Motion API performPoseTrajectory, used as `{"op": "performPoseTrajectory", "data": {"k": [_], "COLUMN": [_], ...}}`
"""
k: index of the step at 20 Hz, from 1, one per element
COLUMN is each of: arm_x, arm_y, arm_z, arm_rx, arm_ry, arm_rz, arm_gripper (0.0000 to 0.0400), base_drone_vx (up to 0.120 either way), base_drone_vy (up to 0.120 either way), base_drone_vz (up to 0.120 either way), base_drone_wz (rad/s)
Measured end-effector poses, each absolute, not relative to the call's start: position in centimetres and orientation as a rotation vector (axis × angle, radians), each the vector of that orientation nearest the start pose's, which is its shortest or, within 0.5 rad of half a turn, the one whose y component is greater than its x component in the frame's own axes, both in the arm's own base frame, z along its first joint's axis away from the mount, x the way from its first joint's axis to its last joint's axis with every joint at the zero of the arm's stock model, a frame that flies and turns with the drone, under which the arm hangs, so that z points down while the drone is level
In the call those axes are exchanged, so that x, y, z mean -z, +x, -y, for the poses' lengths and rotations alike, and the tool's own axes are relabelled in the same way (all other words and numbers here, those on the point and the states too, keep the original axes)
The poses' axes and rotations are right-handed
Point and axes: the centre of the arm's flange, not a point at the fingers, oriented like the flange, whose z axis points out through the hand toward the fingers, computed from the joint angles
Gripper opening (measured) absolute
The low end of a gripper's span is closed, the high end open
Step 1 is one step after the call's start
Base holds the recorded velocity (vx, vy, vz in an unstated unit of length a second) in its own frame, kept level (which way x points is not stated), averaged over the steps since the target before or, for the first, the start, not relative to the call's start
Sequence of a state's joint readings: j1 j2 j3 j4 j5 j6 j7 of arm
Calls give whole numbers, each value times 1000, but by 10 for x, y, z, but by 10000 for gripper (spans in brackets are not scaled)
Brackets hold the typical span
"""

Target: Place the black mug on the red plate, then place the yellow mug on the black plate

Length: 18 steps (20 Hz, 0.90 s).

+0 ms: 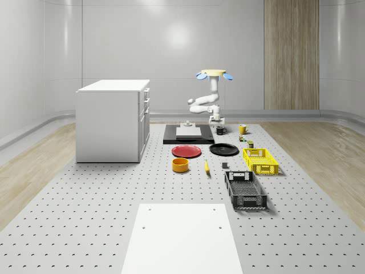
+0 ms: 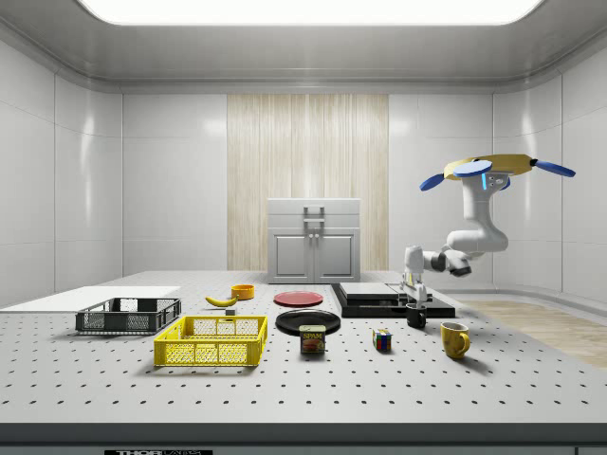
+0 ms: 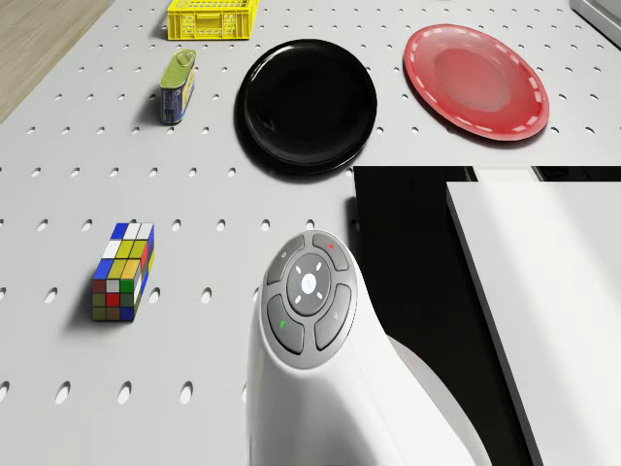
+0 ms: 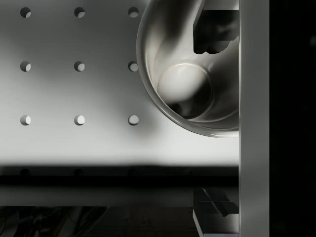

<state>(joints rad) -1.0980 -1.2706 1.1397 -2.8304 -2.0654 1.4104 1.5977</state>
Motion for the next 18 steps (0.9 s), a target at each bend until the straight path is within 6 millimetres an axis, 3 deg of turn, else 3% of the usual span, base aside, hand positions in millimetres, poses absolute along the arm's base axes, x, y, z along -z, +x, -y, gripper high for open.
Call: {"op": "performPoseTrajectory", "data": {"k": [16,17,18], "arm_x": [-553,-553,-553], "arm_y": [320,320,320], "arm_z": [-2,-3,-3], "arm_rx": [-785,-785,-785], "arm_ry": [0,0,0], "arm_rz": [2,2,2], "arm_gripper": [400,377,318], "base_drone_vx": [0,0,0], "base_drone_vy": [0,0,0], "base_drone_vz": [0,0,0], "base_drone_wz": [0,0,0]}}
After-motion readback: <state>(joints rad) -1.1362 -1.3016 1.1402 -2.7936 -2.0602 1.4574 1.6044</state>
